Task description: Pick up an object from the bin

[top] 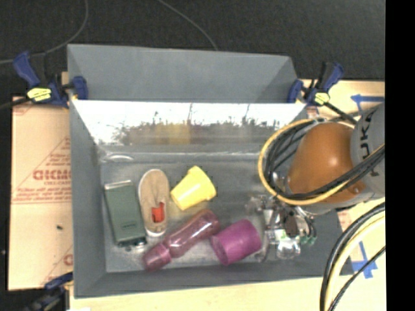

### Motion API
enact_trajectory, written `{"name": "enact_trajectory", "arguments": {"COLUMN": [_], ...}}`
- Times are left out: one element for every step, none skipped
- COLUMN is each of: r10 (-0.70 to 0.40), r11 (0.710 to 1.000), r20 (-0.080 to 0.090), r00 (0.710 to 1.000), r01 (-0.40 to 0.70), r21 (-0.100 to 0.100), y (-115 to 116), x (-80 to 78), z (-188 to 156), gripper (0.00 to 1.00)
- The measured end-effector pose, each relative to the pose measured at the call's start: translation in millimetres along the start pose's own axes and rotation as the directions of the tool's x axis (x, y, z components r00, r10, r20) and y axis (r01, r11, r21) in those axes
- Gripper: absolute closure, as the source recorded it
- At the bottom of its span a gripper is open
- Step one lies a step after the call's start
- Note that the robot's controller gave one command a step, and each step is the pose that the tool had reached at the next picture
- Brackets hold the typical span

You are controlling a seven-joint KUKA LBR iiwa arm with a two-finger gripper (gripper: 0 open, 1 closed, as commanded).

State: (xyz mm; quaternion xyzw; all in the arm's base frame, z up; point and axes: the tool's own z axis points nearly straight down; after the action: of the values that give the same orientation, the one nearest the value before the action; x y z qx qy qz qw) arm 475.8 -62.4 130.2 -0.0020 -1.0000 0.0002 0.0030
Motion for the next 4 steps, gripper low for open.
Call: {"name": "enact_trajectory", "arguments": {"r10": [-0.004, -0.029, -0.002, -0.039], "r11": [1.0, 1.0, 1.0, 0.999], "r20": [0.008, 0.016, 0.01, 0.013], "r00": [1.0, 0.999, 1.0, 0.999], "r01": [0.004, 0.029, 0.002, 0.039], "r21": [0.001, -0.001, 0.0, 0.0], "y": [0, 67, 83, 148], "x": [-2.0, -3.4, -3.9, 2.1], "z": [-4, 59, 14, 30], "gripper": [0.0, 0.0, 0.0, 0.0]}}
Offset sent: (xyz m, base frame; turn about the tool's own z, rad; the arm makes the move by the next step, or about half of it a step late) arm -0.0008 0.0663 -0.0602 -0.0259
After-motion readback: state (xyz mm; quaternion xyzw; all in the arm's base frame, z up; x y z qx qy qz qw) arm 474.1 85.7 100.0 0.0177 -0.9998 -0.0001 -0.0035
